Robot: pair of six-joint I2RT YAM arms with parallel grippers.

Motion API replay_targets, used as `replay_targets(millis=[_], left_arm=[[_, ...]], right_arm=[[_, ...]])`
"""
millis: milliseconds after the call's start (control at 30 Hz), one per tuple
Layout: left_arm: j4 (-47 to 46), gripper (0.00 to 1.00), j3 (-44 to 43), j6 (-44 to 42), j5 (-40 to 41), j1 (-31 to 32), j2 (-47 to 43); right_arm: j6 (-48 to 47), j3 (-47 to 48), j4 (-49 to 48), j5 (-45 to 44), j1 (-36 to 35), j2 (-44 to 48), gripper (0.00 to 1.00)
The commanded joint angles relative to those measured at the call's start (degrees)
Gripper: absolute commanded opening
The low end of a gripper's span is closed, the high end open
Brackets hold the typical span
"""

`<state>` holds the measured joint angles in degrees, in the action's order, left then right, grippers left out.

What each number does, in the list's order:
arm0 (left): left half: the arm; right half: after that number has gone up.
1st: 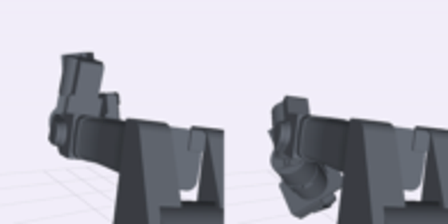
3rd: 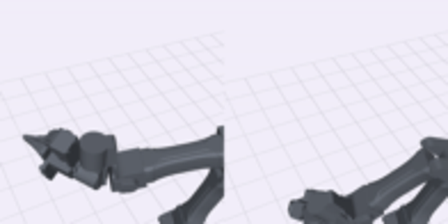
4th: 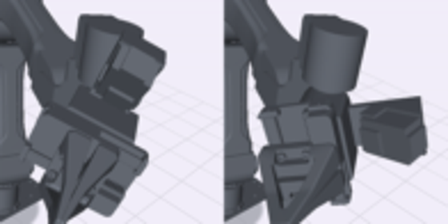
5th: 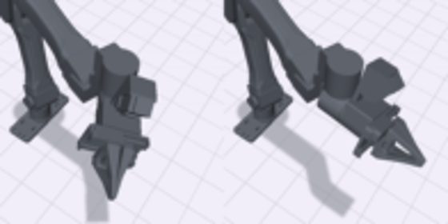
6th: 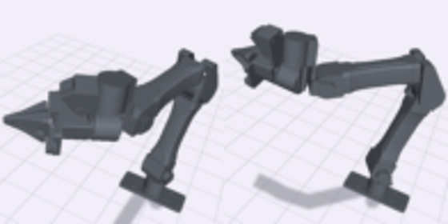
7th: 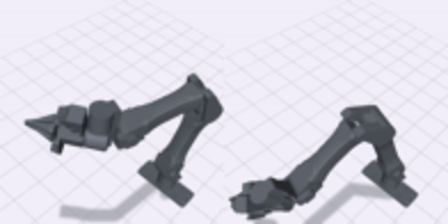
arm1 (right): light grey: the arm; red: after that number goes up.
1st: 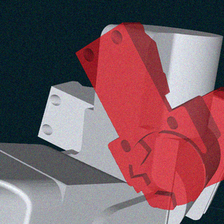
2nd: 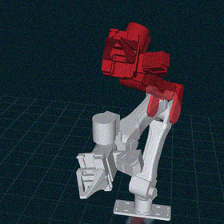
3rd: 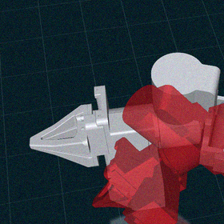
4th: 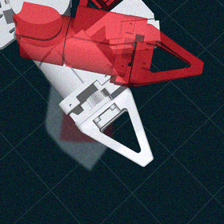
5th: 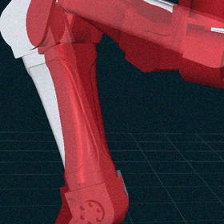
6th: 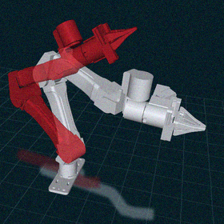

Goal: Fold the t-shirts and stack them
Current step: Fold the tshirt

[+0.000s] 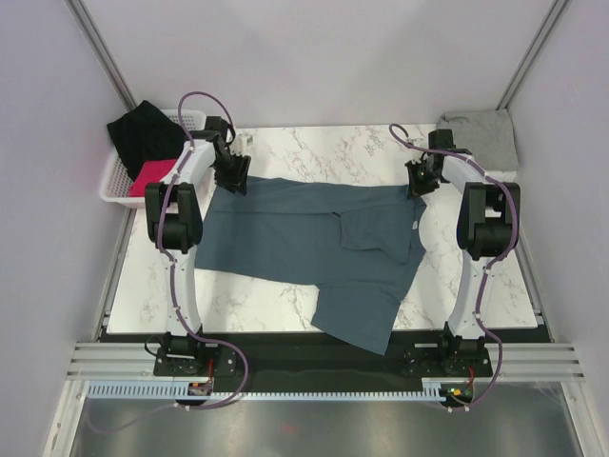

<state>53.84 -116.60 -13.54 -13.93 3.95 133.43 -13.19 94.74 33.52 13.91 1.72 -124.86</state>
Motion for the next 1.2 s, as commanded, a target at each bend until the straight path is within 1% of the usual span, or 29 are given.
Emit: replay_targets(millis=[0,33,100,267,300,400,633,900,967,1067,1133,1167], left_arm=[[-0.2,0.48,-0.9,1.7,-0.8,0.2,0.5],[-0.2,0.48,-1.4,1.7,-0.4,0.3,1.0],[-0.3,0.48,-3.2,1.5,0.8,0.4,3.2],[-1.5,0.48,-8.5,1.9,2.9,1.2,7.7],[-1.6,0.48,-9.3,2.0,3.4,1.6,8.5],[-2.3,0.47,-12.2,2.0,5.0,2.1,11.3],[-4.6,0.47,-16.8,2.6,9.5,4.3,15.7],[-8.6,0.49,-22.3,3.2,13.8,4.8,19.2],[-9.6,0.50,-23.4,2.9,13.8,4.8,19.8],[-11.5,0.52,-25.4,2.5,16.8,5.0,19.7],[-12.4,0.50,-26.1,2.7,19.3,5.5,18.8],[-12.5,0.53,-26.1,2.8,20.1,5.6,16.6]], right_arm=[[0.0,2.3,0.4,-3.2,-0.2,-2.0,0.02],[0.1,3.2,0.4,-3.6,-0.1,-2.2,0.00],[0.2,4.7,0.1,-4.9,-0.2,-3.5,0.00],[-0.3,13.1,0.1,-6.9,-0.2,-8.7,0.00],[-0.2,16.1,0.2,-7.0,-0.2,-9.6,0.00],[-0.3,20.8,-0.1,-6.9,-0.2,-12.6,0.01],[-0.8,28.9,-2.1,-8.5,-0.5,-18.5,0.03],[-2.8,40.1,-6.9,-11.3,-1.0,-25.4,0.06],[-3.3,41.1,-8.5,-12.0,-1.2,-26.5,0.07],[-3.3,42.5,-9.4,-12.2,-1.4,-26.8,0.08],[-3.6,42.6,-9.3,-10.6,-1.4,-25.1,0.11],[-4.0,41.9,-9.4,-9.7,-1.4,-23.8,0.12]])
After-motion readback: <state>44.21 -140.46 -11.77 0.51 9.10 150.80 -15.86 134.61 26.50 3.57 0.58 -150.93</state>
